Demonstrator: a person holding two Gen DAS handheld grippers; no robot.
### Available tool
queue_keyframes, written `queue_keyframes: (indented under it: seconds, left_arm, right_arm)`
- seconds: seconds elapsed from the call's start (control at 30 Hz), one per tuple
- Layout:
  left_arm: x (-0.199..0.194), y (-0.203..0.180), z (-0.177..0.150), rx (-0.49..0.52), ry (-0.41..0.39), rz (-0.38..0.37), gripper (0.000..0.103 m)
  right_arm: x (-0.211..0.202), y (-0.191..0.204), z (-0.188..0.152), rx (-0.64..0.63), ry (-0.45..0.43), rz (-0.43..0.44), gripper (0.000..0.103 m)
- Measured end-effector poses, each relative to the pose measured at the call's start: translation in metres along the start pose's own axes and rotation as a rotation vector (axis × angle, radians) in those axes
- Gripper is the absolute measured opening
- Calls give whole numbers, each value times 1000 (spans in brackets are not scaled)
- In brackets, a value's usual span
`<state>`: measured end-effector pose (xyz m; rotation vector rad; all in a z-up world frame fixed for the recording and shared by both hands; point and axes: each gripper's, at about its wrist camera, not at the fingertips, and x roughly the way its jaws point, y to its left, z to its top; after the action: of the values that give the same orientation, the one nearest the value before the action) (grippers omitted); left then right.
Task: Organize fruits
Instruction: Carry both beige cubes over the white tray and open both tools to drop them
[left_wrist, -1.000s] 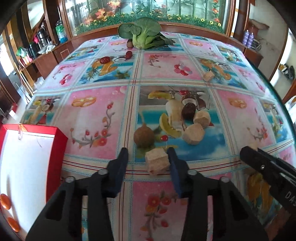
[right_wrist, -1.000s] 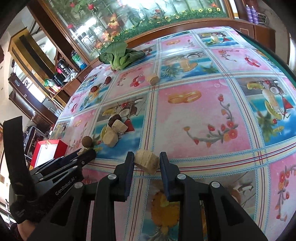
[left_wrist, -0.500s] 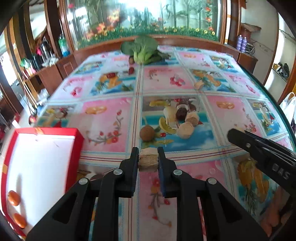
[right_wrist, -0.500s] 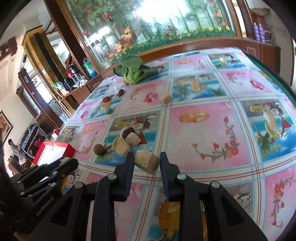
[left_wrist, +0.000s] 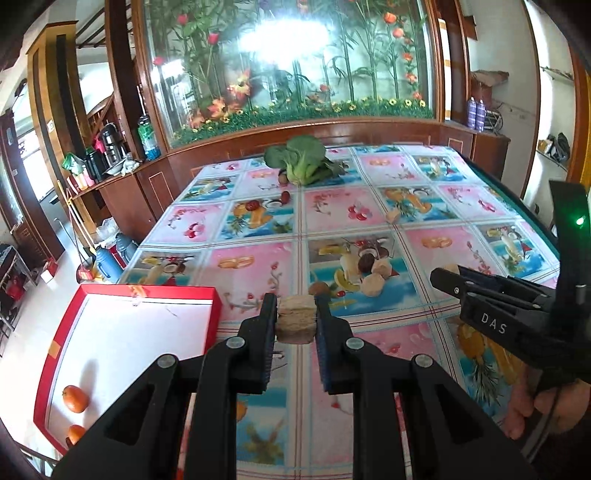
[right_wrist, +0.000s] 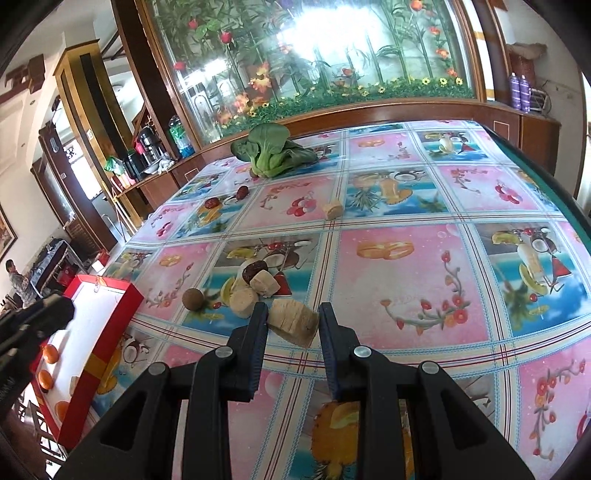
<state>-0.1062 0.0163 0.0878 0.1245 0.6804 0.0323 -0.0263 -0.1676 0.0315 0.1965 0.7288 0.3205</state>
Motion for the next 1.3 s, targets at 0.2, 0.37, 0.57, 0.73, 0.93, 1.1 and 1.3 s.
queue_keyframes:
  seconds: [0.2,0.37,0.57,0.73,0.93,1.1,1.3]
  left_arm:
    - [-11,17,-5,-24,-16,15,22]
    - [-18,35,-10,-57,-26,30,22]
    - [-25,57,-17,-100,-39,45,22]
    - [-29,82,-25,-140,-41,58,22]
    - [-32,112,-36,-185,-36,83,22]
    - [-33,135,-46,-215,-25,110,22]
    - [-34,162,-59,-261,-17,140,22]
  right_arm:
    - [-3,3,-2,-21,-20,-23,27]
    - [-4,5,-4,-28,-32,-48,27]
    - [-1,12,-6,-1,-15,-39,27]
    - [-1,28,-11,22,-8,2,26]
    - [-2,74,-14,40,-10,123,26]
    - [0,134,-19,-39,11,215,26]
    - [2,187,-28,-134,38,287,26]
